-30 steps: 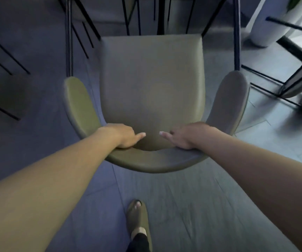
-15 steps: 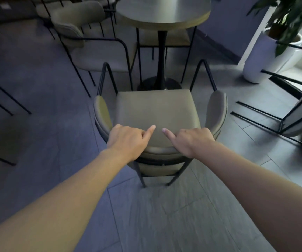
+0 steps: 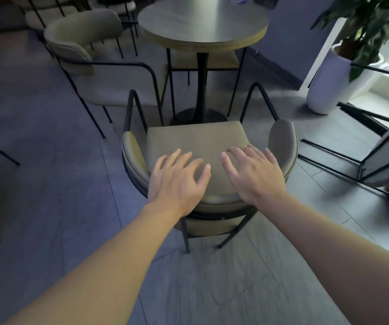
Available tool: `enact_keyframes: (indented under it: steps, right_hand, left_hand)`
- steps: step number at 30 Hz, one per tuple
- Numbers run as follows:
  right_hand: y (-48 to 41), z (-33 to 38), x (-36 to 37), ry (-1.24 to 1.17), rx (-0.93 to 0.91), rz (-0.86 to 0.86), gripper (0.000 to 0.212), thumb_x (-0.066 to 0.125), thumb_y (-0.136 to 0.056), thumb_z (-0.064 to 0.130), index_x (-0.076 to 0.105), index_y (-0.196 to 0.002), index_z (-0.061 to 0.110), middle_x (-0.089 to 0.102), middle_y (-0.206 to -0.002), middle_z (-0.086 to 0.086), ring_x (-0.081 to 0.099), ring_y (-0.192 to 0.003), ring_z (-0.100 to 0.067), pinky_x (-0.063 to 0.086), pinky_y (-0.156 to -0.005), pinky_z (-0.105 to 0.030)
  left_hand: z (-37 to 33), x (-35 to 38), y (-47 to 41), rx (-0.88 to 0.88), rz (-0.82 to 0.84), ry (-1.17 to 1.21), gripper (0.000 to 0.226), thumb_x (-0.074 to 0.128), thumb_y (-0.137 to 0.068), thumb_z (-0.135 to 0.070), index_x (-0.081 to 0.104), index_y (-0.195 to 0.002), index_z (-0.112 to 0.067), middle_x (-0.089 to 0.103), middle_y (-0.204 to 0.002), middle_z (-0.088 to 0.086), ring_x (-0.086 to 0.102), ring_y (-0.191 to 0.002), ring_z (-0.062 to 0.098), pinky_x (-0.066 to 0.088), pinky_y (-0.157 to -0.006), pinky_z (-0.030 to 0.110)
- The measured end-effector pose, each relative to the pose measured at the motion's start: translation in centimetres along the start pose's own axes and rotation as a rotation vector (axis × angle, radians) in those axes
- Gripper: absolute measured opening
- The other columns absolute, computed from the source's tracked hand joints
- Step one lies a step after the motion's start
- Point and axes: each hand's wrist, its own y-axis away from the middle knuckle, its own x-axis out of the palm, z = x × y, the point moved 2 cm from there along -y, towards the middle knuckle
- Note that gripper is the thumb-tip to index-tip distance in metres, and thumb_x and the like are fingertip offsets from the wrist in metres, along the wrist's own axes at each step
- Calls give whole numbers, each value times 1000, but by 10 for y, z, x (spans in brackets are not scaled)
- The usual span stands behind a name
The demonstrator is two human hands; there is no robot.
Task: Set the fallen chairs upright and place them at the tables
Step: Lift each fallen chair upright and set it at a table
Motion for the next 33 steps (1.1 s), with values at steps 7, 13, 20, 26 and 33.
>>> enact_keyframes:
  steps: [7,13,20,26,33]
  right_hand:
    - [-50,-2,5,-40,6,-14,64,17,-99,66,51,-143,34,53,-149,7,40,-144,-18,24,-121,-54]
    - [-84,-1,3,-35,39,89,62,22,-98,65,50,-142,32,59,-140,3,49,-134,-22,31,-116,-51]
    - [-132,-5,-100,-50,-34,19,38,48,-100,43,58,-129,21,64,-119,0,60,-110,-23,50,-72,-37]
    - [-191,-26,-225,-64,137,-116,34,44,-100,45,56,-126,27,60,-113,5,60,-100,-22,51,-73,-39]
    - [-142,-107,-384,-31,398,-218,38,49,-101,38,55,-136,25,58,-127,3,61,-110,-26,50,-80,-39]
  left_hand:
    - [14,3,-50,5,-48,-16,60,13,-98,-58,56,-136,-37,50,-149,-10,28,-146,13,17,-119,43]
    - [20,0,-85,-24,40,-33,59,14,-98,-58,53,-138,-37,49,-148,-11,29,-145,13,18,-119,42]
    - [-22,-83,-161,73,243,52,38,40,-100,-47,55,-129,-26,57,-124,-2,55,-117,23,49,-84,40]
    - [-107,-206,-270,327,151,46,24,41,-99,-39,58,-93,-23,57,-92,-1,61,-89,29,38,-61,35]
    - [-248,-296,-299,649,99,72,27,44,-99,-42,62,-107,-24,61,-104,0,60,-99,24,47,-73,36]
